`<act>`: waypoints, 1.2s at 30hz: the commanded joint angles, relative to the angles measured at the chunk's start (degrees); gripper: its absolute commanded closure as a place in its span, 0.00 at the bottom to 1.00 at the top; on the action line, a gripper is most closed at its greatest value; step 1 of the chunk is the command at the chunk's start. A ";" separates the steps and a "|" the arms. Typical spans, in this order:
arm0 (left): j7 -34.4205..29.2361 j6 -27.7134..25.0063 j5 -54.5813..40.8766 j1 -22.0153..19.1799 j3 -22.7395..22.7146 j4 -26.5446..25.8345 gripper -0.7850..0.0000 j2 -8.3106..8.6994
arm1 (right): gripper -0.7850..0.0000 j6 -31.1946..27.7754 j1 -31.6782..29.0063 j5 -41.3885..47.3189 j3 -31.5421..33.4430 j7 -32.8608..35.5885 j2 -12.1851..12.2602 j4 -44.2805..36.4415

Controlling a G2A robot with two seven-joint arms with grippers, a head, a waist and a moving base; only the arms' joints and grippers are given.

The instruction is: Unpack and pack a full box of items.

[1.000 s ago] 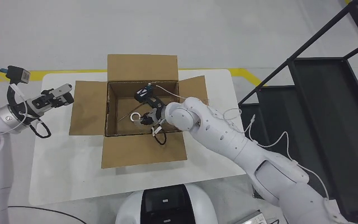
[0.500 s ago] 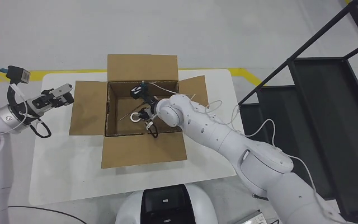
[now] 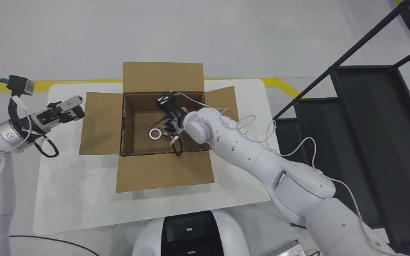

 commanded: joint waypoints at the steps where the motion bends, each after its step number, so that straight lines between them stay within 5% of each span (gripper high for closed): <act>1: 0.00 0.00 0.00 0.00 0.00 0.00 0.00 0.00 | 0.00 -0.22 0.27 -0.44 -0.09 -0.62 -0.54 1.53; 4: 0.00 0.00 0.00 0.00 0.00 0.00 0.00 0.00 | 0.00 -1.78 0.77 -1.16 -0.57 -1.16 -1.57 3.27; 9: 0.00 0.00 0.00 0.00 0.00 0.00 0.00 0.00 | 0.52 -3.46 1.15 -2.51 -1.54 -1.91 -3.36 6.02; 27: 0.00 0.00 0.00 0.00 0.00 0.00 0.00 0.00 | 0.47 0.39 2.80 -3.21 -2.13 -2.46 -10.25 18.45; 32: 0.00 0.00 0.00 0.00 0.00 0.00 0.00 0.00 | 0.57 -0.42 3.14 -2.81 -1.81 -3.23 -11.83 21.29; 36: 0.00 0.00 0.00 0.00 0.00 0.00 0.00 0.00 | 0.78 -0.77 3.45 -2.46 -1.46 -3.47 -12.95 23.50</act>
